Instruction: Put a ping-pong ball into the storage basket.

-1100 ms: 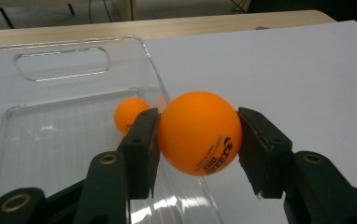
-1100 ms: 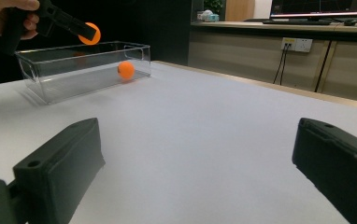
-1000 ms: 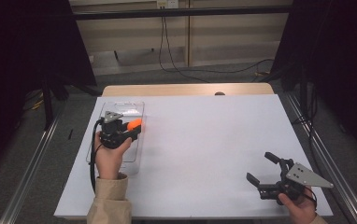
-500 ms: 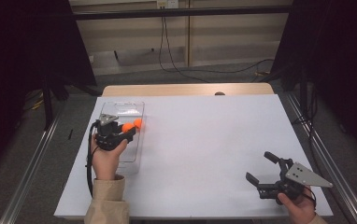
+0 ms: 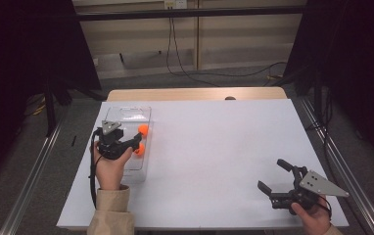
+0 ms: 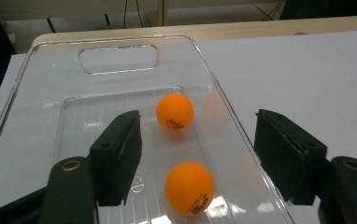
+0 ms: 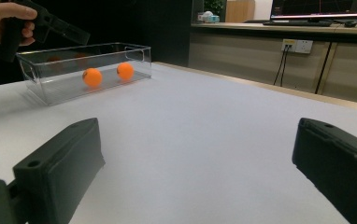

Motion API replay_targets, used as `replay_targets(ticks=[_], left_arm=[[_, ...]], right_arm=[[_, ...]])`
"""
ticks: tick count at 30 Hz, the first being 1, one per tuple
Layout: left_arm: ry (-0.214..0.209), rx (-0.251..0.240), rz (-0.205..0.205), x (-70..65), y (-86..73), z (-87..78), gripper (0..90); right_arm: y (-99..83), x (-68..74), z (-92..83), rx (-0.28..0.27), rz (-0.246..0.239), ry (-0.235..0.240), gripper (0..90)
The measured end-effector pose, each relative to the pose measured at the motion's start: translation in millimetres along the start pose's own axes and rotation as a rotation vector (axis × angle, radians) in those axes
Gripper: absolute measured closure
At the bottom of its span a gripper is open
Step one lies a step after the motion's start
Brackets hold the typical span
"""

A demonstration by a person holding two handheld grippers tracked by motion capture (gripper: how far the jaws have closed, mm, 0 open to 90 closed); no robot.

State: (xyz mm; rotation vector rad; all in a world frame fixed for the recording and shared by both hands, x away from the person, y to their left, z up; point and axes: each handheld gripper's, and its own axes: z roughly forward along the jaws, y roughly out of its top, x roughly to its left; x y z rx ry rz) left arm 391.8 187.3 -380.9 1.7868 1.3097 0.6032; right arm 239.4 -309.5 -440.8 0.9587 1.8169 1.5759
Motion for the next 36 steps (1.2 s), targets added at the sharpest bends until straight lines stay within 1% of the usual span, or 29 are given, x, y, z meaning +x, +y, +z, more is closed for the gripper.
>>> replay_targets(ticks=[2, 4, 6, 9, 11, 14, 16, 18, 19, 21, 23, 24, 26, 27, 30, 32, 33, 36], left_arm=[[-0.001, -0.008, 0.006, -1.1, -0.8, -2.6, 28.4], [-0.010, -0.016, -0.003, -1.8, -1.8, -4.3, 26.5], [-0.019, -0.014, 0.010, -4.0, -2.6, -5.3, 23.5], [-0.048, -0.034, 0.003, -6.5, -5.6, -8.0, 21.0], [-0.046, -0.052, -0.002, -6.4, -7.3, -10.9, 20.0], [-0.066, -0.076, -0.005, -6.4, -10.0, -15.5, 19.0], [-0.071, -0.080, -0.007, -7.2, -12.3, -17.3, 16.4], [-0.080, -0.090, 0.000, -8.4, -14.8, -18.5, 16.0], [-0.087, -0.093, -0.005, -9.2, -16.1, -18.7, 15.5], [-0.093, -0.100, 0.002, -10.0, -18.7, -19.7, 12.6], [-0.102, -0.107, -0.007, -10.5, -21.4, -21.0, 11.4], [-0.107, -0.112, -0.004, -10.1, -22.7, -21.9, 10.3], [-0.108, -0.124, 0.000, -10.0, -24.6, -24.2, 9.4], [-0.111, -0.135, -0.008, -10.0, -25.7, -25.2, 8.9], [-0.125, -0.140, -0.001, -10.3, -28.6, -28.0, 7.7], [-0.136, -0.141, -0.009, -9.9, -31.0, -29.1, 7.0], [-0.133, -0.146, -0.005, -9.8, -32.1, -29.5, 6.7], [-0.145, -0.152, 0.007, -9.7, -34.5, -31.2, 6.2]], right_arm=[[-0.2, -0.1, 0.0, 0.002, 0.001, 0.000, 1.4], [-0.3, -0.9, -0.3, -0.001, 0.003, -0.004, 1.4], [-0.5, -1.4, -0.7, 0.001, 0.002, -0.006, 1.4], [-0.4, -1.0, -0.9, 0.001, 0.002, -0.006, 1.4], [-0.6, -0.9, -0.5, 0.003, 0.001, -0.004, 1.4], [-0.7, -0.7, -0.6, 0.004, 0.000, -0.003, 1.4], [-0.8, -0.9, -0.8, 0.003, 0.000, -0.003, 1.4], [-0.8, -1.2, -1.1, 0.002, 0.001, -0.007, 1.4], [-0.8, -1.3, -1.1, 0.002, 0.001, -0.007, 1.4], [-0.8, -1.1, -0.9, 0.002, 0.002, -0.005, 1.4], [-0.9, -0.6, -0.5, 0.005, 0.000, -0.003, 1.4], [-1.0, -0.6, -0.2, 0.004, -0.003, -0.003, 1.4], [-1.0, -0.7, 0.0, 0.006, -0.002, -0.003, 1.4], [-1.0, -0.7, 0.0, 0.006, -0.001, -0.004, 1.4], [-1.1, -0.7, -0.5, 0.004, -0.001, -0.005, 1.4], [-1.2, -0.9, -0.8, 0.005, -0.002, -0.007, 1.4], [-1.2, -0.9, -1.1, 0.004, 0.000, -0.006, 1.4], [-0.8, -0.5, -1.8, 0.003, -0.002, -0.007, 1.4]])
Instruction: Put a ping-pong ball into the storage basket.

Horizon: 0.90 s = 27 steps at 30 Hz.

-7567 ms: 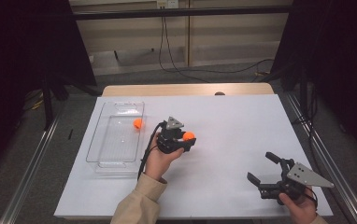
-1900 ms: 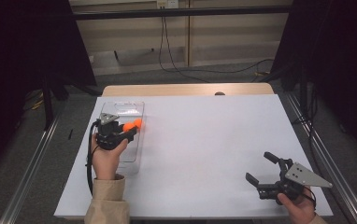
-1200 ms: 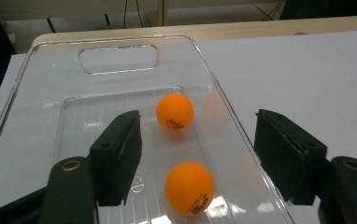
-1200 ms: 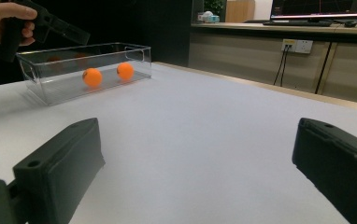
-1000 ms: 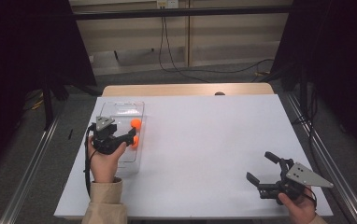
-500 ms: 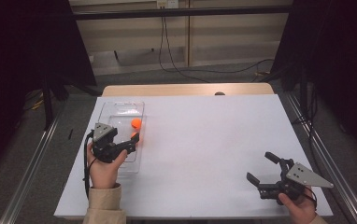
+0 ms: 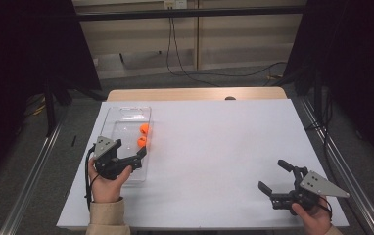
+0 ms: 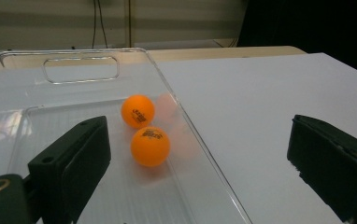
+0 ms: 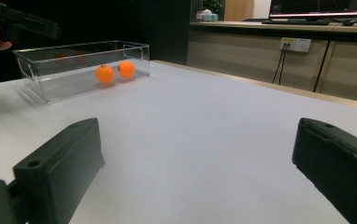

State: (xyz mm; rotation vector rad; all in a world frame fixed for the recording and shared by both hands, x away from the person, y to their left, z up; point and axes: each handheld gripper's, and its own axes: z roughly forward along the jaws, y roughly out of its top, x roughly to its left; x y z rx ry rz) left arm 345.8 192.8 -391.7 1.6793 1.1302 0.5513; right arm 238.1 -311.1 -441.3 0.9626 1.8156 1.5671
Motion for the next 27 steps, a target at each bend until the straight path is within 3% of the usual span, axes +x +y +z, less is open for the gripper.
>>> replay_targets(ticks=[8, 15, 27], left_arm=[[-0.028, -0.028, -0.010, -0.2, -9.0, -6.3, 5.4], [-0.027, -0.048, -0.014, -0.3, -13.9, -12.7, 4.4], [-0.052, -0.072, -0.001, -4.5, -20.8, -14.5, 4.4]], right_arm=[[0.0, 0.3, 0.0, 0.001, -0.001, -0.002, 1.4], [-0.1, -0.8, -0.9, 0.002, -0.002, -0.011, 1.4], [-0.1, -0.7, -1.0, 0.002, -0.005, -0.012, 1.4]])
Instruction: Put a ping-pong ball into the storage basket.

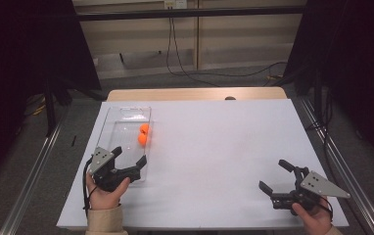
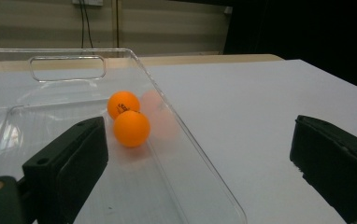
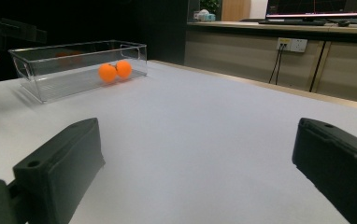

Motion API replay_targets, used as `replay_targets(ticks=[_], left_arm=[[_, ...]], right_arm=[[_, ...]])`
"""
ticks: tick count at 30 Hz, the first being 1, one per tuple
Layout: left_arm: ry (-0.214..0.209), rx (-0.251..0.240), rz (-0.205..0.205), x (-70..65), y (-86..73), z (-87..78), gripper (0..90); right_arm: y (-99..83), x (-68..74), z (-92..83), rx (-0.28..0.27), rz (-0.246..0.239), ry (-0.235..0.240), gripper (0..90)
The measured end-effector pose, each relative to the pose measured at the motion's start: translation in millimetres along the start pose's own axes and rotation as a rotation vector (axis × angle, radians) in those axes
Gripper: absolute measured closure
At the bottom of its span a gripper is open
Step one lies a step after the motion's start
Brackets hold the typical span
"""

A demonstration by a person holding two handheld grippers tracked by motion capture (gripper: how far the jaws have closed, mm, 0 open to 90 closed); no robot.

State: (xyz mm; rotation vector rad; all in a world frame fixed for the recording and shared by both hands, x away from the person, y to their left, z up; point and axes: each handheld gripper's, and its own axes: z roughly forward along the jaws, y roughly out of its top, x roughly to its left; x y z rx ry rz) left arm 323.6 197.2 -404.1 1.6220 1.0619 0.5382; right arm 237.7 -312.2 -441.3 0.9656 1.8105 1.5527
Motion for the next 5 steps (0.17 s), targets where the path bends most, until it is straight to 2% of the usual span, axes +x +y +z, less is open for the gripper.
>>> replay_targets(ticks=[5], left_arm=[[-0.007, 0.003, -0.001, 0.8, -1.7, 0.4, 4.3]], right_arm=[[-0.3, 0.0, 0.7, 0.003, 0.000, 0.002, 1.4]])
